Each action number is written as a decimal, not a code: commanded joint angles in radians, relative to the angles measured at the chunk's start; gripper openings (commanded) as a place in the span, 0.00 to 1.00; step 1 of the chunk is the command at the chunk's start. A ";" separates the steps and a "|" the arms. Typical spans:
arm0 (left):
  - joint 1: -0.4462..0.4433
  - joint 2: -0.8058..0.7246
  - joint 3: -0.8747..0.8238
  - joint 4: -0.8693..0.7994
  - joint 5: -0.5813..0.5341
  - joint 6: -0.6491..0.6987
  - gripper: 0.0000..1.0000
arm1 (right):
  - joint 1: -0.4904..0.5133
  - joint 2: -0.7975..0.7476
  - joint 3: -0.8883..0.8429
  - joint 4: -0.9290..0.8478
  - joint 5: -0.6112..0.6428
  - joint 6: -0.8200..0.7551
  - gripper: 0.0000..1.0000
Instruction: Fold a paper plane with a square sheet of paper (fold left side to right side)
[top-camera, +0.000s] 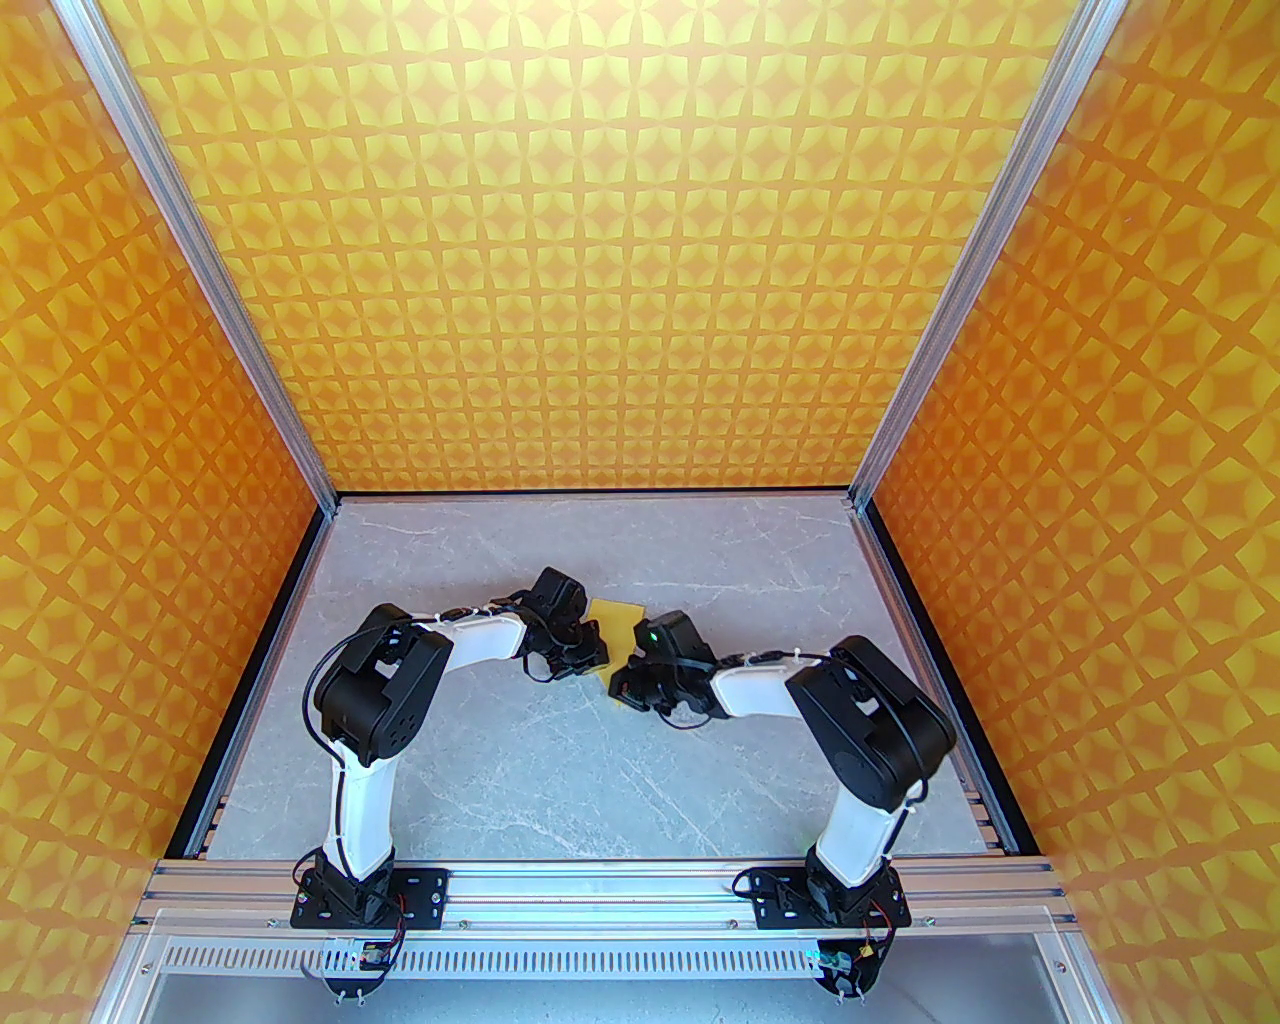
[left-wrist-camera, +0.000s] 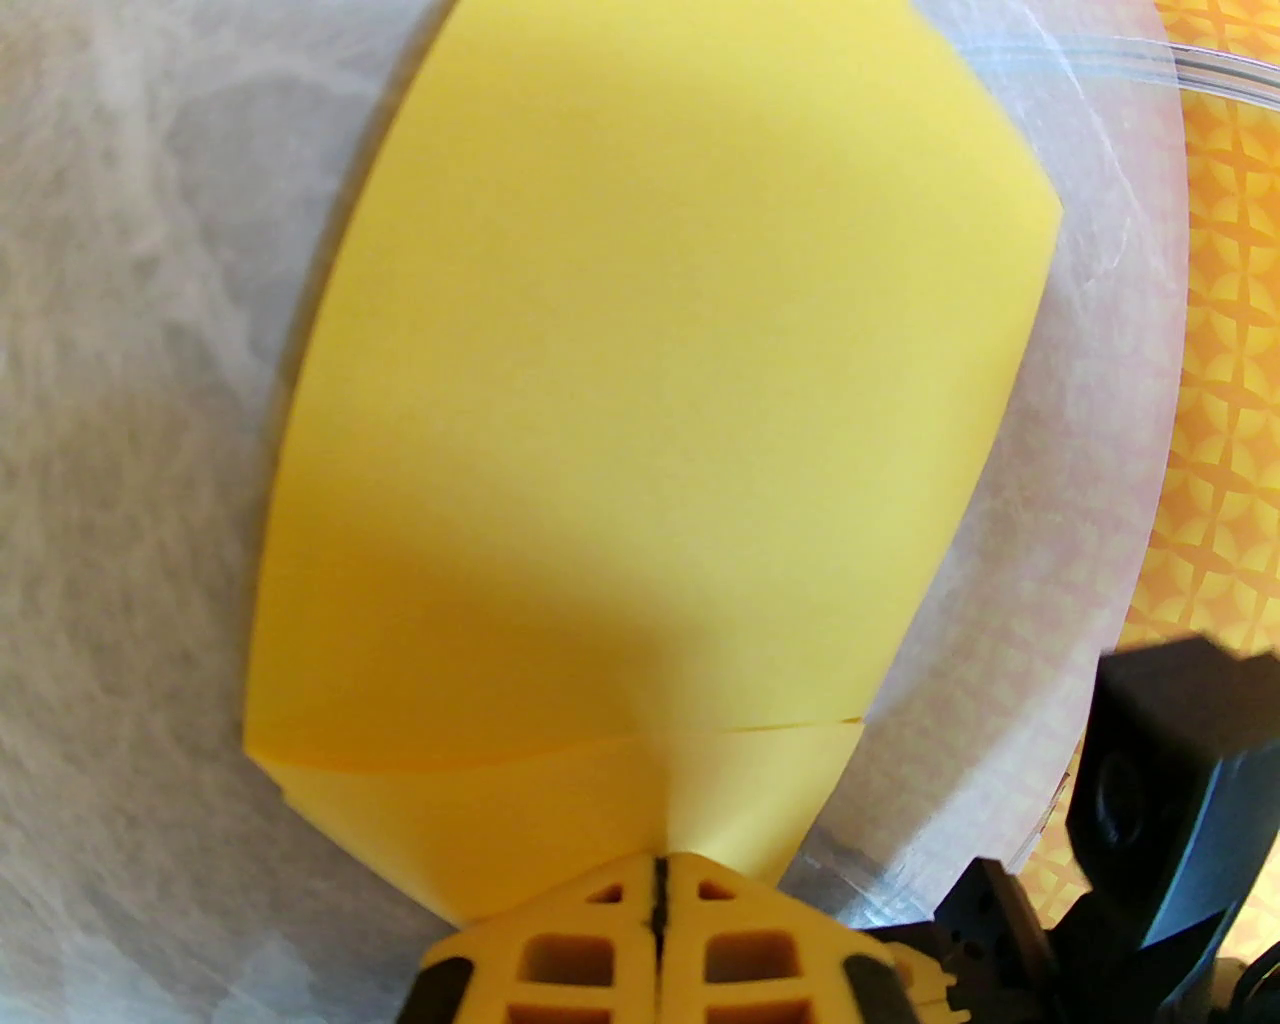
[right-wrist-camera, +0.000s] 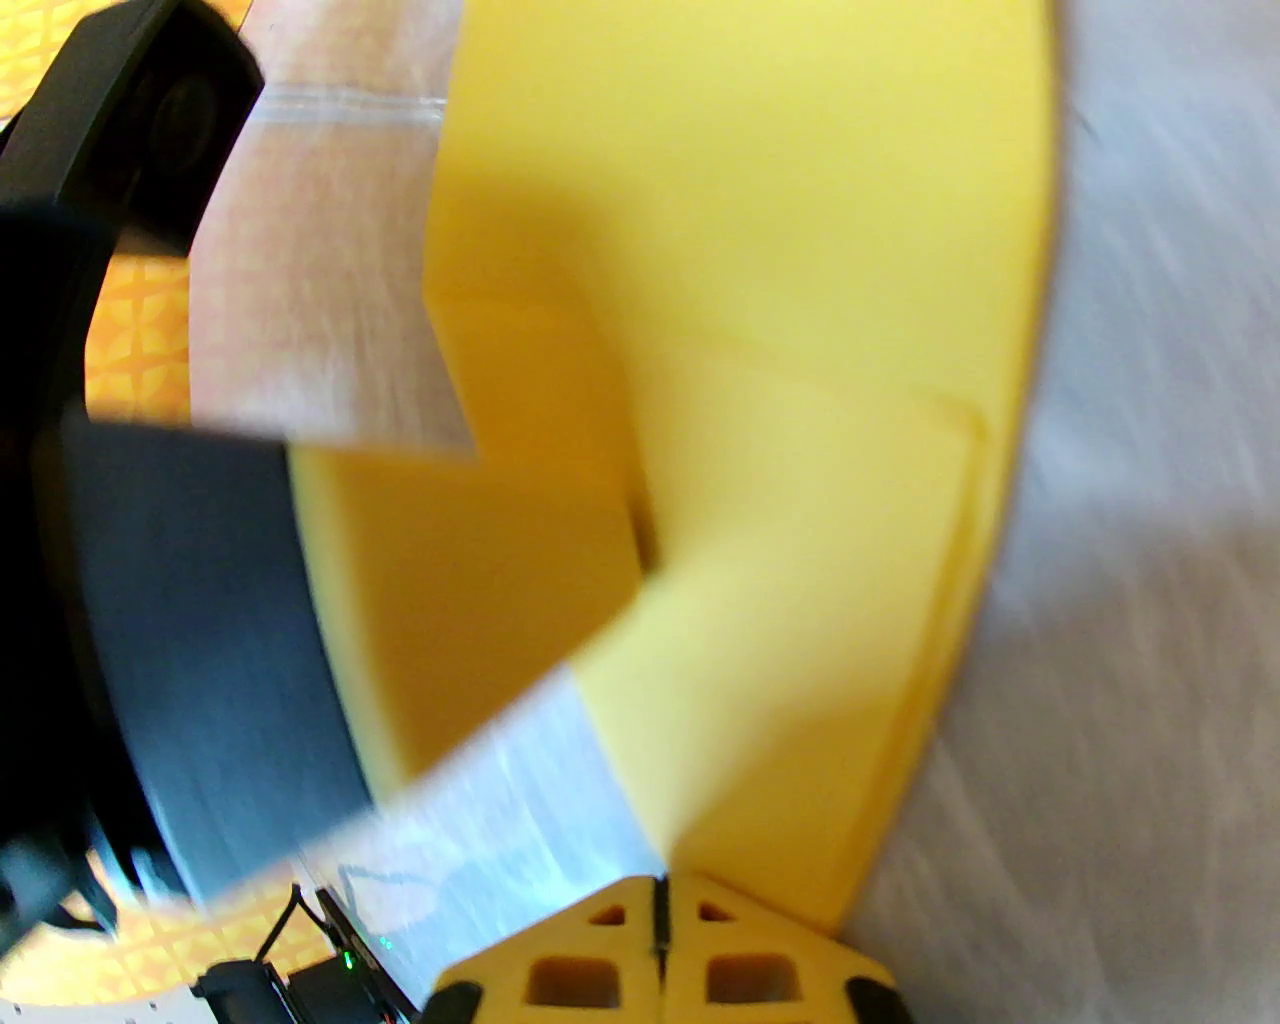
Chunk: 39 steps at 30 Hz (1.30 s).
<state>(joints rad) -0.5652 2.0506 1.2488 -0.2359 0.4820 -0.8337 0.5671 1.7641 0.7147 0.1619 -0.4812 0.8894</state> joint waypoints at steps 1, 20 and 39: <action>0.014 0.070 -0.003 -0.075 -0.125 0.006 0.00 | 0.010 -0.017 -0.093 -0.105 -0.050 0.022 0.00; 0.033 -0.161 0.039 -0.079 -0.110 0.045 0.35 | 0.008 -0.176 0.123 -0.444 0.151 -0.150 0.06; 0.103 -0.153 -0.090 -0.004 -0.130 0.063 0.41 | -0.028 0.122 0.440 -0.508 0.247 -0.225 0.10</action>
<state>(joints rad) -0.4591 1.8706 1.1713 -0.2596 0.3576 -0.7929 0.5518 1.8538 1.1244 -0.3218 -0.2676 0.6933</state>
